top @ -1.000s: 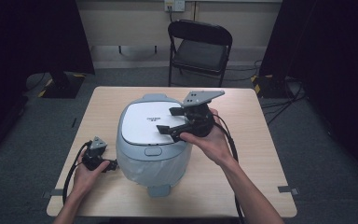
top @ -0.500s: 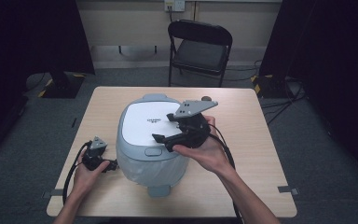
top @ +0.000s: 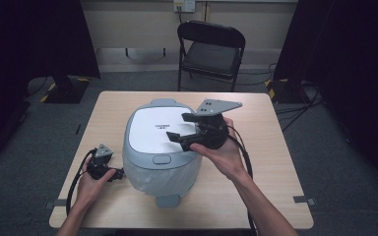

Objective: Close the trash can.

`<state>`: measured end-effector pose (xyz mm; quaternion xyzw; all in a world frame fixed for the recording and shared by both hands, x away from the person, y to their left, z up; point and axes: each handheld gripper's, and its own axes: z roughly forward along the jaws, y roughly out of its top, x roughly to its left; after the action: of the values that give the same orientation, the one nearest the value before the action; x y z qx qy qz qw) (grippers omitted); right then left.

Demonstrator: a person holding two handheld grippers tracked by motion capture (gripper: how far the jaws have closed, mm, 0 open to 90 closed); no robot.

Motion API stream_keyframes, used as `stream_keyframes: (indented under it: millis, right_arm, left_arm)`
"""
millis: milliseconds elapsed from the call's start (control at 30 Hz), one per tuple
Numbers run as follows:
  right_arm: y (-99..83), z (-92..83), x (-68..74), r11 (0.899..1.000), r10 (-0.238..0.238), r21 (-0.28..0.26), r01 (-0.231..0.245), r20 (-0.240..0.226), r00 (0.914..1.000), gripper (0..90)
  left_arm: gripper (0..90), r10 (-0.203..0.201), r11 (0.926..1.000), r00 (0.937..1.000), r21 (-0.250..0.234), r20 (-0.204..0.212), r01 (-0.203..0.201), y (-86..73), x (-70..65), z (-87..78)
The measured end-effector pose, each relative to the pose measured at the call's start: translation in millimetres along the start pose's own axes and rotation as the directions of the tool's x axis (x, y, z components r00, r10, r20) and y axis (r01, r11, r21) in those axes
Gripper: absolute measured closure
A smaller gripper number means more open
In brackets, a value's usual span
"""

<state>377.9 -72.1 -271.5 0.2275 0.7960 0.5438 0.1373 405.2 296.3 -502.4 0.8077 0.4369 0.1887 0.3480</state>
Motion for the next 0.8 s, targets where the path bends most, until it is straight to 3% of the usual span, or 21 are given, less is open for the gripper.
stream_keyframes:
  millis: [133,233,300,333,567,633,667,700,733,767,800]
  right_arm:
    - [-3.7,-14.0,-13.8,1.000,0.022,-0.014,-0.021,0.051,0.9985,24.7]
    - [-11.7,-26.3,-30.8,0.998,0.064,-0.027,-0.061,0.097,0.9932,25.2]
    - [-13.0,-28.3,-33.3,0.997,0.068,-0.029,-0.065,0.103,0.9923,25.5]
    - [-20.7,-38.8,-46.2,0.995,0.095,-0.032,-0.092,0.141,0.9854,25.9]
    - [-42.3,-56.8,-67.5,0.991,0.136,-0.012,-0.136,0.200,0.9702,23.0]
    - [-51.1,-61.6,-74.8,0.987,0.161,-0.007,-0.163,0.224,0.9612,21.6]
    - [-60.6,-65.6,-80.4,0.983,0.178,-0.001,-0.184,0.252,0.9511,21.4]
    - [-60.6,-65.6,-80.4,0.983,0.178,-0.001,-0.184,0.252,0.9511,21.4]
    - [-70.9,-69.6,-86.1,0.978,0.201,0.005,-0.210,0.270,0.9417,21.6]
    - [-70.9,-69.6,-86.1,0.978,0.201,0.005,-0.210,0.270,0.9417,21.6]
    - [-76.4,-71.1,-88.8,0.975,0.211,0.003,-0.221,0.281,0.9363,21.5]
  left_arm:
    - [7.6,0.000,1.0000,1.0000,0.000,0.000,0.000,0.0,0.0,0.0]
    - [7.6,0.000,1.0000,1.0000,0.000,0.000,0.000,0.0,0.0,0.0]
    - [7.6,0.000,1.0000,1.0000,0.000,0.000,0.000,0.0,0.0,0.0]
    - [7.6,0.000,1.0000,1.0000,0.000,0.000,0.000,0.0,0.0,0.0]
    - [7.6,0.001,1.0000,1.0000,0.001,-0.001,-0.001,0.0,0.0,-0.1]
    - [7.6,0.001,1.0000,1.0000,0.000,-0.001,-0.001,0.0,0.0,-0.1]
    - [7.6,0.001,1.0000,1.0000,0.001,-0.001,-0.001,0.0,0.0,-0.1]
    - [7.6,0.001,1.0000,1.0000,0.001,-0.001,-0.001,0.0,0.0,-0.1]
    - [7.6,0.001,1.0000,1.0000,0.000,-0.001,-0.001,0.0,0.0,-0.1]
    - [7.6,0.001,1.0000,1.0000,0.001,-0.001,-0.001,0.0,0.0,-0.1]
    - [7.6,0.001,1.0000,1.0000,0.000,-0.001,-0.001,0.0,0.0,-0.1]
